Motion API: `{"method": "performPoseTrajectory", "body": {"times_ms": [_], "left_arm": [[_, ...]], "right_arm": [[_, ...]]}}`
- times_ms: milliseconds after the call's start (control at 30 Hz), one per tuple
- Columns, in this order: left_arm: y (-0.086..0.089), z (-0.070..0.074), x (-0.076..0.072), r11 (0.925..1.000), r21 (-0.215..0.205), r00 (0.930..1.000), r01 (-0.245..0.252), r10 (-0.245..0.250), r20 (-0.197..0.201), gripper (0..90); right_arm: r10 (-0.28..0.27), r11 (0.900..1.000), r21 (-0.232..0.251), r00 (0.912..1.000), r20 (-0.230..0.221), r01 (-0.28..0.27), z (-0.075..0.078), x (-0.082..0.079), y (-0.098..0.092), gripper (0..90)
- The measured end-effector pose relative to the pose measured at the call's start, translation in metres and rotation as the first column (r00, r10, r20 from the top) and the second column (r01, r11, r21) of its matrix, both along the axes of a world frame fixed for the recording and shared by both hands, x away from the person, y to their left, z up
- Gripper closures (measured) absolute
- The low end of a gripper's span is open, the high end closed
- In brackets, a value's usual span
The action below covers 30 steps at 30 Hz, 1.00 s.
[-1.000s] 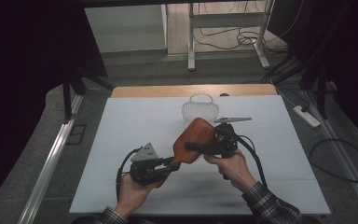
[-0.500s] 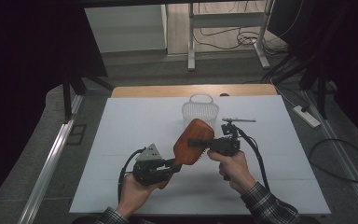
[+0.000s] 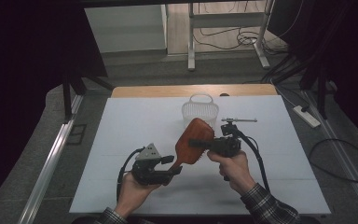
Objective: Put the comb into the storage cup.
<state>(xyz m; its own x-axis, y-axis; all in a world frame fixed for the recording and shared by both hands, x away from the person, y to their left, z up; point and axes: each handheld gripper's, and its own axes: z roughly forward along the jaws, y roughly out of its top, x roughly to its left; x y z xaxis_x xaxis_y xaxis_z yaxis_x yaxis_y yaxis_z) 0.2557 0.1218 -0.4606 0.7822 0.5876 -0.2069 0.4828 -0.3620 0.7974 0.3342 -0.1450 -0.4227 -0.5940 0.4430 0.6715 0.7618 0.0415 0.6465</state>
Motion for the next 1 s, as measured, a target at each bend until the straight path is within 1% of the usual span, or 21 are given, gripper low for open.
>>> {"method": "performPoseTrajectory", "body": {"times_ms": [33, 67, 100, 133, 167, 200, 233, 333, 367, 433, 467, 500, 600, 633, 700, 767, 867, 1000], "left_arm": [[0.000, -0.001, 0.000, 1.0000, 0.007, 1.0000, 0.003, -0.003, 0.003, 44.1], [0.001, -0.001, 0.000, 0.9999, 0.011, 0.9999, 0.011, -0.011, 0.000, 40.9], [0.002, -0.002, 0.001, 0.9999, 0.011, 0.9999, 0.013, -0.013, -0.002, 34.5], [0.003, -0.003, 0.001, 0.9999, 0.005, 0.9999, 0.015, -0.015, -0.004, 34.5], [0.005, -0.004, 0.002, 0.9998, -0.007, 0.9997, 0.018, -0.019, -0.013, 32.0], [0.006, -0.005, 0.003, 0.9996, -0.017, 0.9995, 0.022, -0.022, -0.023, 28.3], [0.008, -0.007, 0.003, 0.9988, -0.039, 0.9990, 0.030, -0.032, -0.033, 24.4], [0.010, -0.010, 0.004, 0.9981, -0.050, 0.9975, 0.037, -0.040, -0.059, 19.2], [0.010, -0.010, 0.004, 0.9981, -0.050, 0.9975, 0.037, -0.040, -0.059, 18.1], [0.011, -0.014, 0.003, 0.9983, -0.037, 0.9961, 0.046, -0.049, -0.073, 15.0], [0.012, -0.015, 0.003, 0.9980, -0.038, 0.9958, 0.050, -0.053, -0.075, 14.5], [0.013, -0.015, 0.003, 0.9974, -0.047, 0.9950, 0.055, -0.059, -0.081, 13.1], [0.014, -0.016, 0.003, 0.9978, -0.037, 0.9949, 0.055, -0.058, -0.082, 8.7], [0.015, -0.016, 0.002, 0.9979, -0.025, 0.9957, 0.059, -0.061, -0.070, 8.2], [0.016, -0.016, 0.001, 0.9979, -0.018, 0.9957, 0.062, -0.063, -0.067, 7.8], [0.017, -0.016, 0.000, 0.9980, -0.012, 0.9964, 0.063, -0.063, -0.056, 6.3], [0.018, -0.016, 0.000, 0.9976, -0.028, 0.9963, 0.064, -0.065, -0.056, 2.7], [0.021, -0.015, -0.001, 0.9978, -0.014, 0.9967, 0.065, -0.065, -0.048, 1.5]], "right_arm": [[0.003, 1.000, -0.008, 1.0000, 0.008, -0.003, 0.001, 0.000, 0.000, 54.1], [-0.001, 1.000, -0.014, 0.9998, 0.019, 0.002, 0.002, 0.000, -0.001, 54.1], [-0.004, 1.000, -0.026, 0.9994, 0.034, 0.005, 0.004, 0.000, -0.002, 54.0], [-0.004, 1.000, -0.026, 0.9994, 0.034, 0.005, 0.004, 0.000, -0.002, 54.0], [-0.005, 1.000, -0.025, 0.9994, 0.034, 0.005, 0.004, 0.000, -0.002, 54.0], [-0.009, 1.000, -0.026, 0.9992, 0.039, 0.010, 0.005, 0.000, -0.003, 54.0], [-0.014, 0.999, -0.031, 0.9988, 0.047, 0.015, 0.006, 0.000, -0.004, 54.0], [-0.023, 0.999, -0.045, 0.9978, 0.061, 0.026, 0.007, 0.000, -0.006, 54.0], [-0.027, 0.998, -0.051, 0.9972, 0.070, 0.030, 0.008, 0.000, -0.006, 54.0], [-0.032, 0.998, -0.056, 0.9967, 0.075, 0.037, 0.008, 0.000, -0.007, 53.9], [-0.034, 0.998, -0.058, 0.9965, 0.077, 0.038, 0.008, 0.001, -0.008, 54.0], [-0.040, 0.997, -0.059, 0.9960, 0.079, 0.045, 0.009, 0.001, -0.009, 54.0], [-0.046, 0.997, -0.062, 0.9951, 0.088, 0.051, 0.010, 0.001, -0.011, 53.9], [-0.053, 0.996, -0.067, 0.9938, 0.098, 0.060, 0.011, 0.002, -0.013, 53.9], [-0.057, 0.996, -0.067, 0.9933, 0.100, 0.064, 0.012, 0.002, -0.013, 53.9], [-0.065, 0.995, -0.068, 0.9922, 0.106, 0.072, 0.014, 0.003, -0.016, 53.9], [-0.080, 0.994, -0.067, 0.9906, 0.111, 0.087, 0.015, 0.005, -0.019, 54.0], [-0.094, 0.993, -0.065, 0.9886, 0.118, 0.102, 0.017, 0.007, -0.022, 54.0]]}}
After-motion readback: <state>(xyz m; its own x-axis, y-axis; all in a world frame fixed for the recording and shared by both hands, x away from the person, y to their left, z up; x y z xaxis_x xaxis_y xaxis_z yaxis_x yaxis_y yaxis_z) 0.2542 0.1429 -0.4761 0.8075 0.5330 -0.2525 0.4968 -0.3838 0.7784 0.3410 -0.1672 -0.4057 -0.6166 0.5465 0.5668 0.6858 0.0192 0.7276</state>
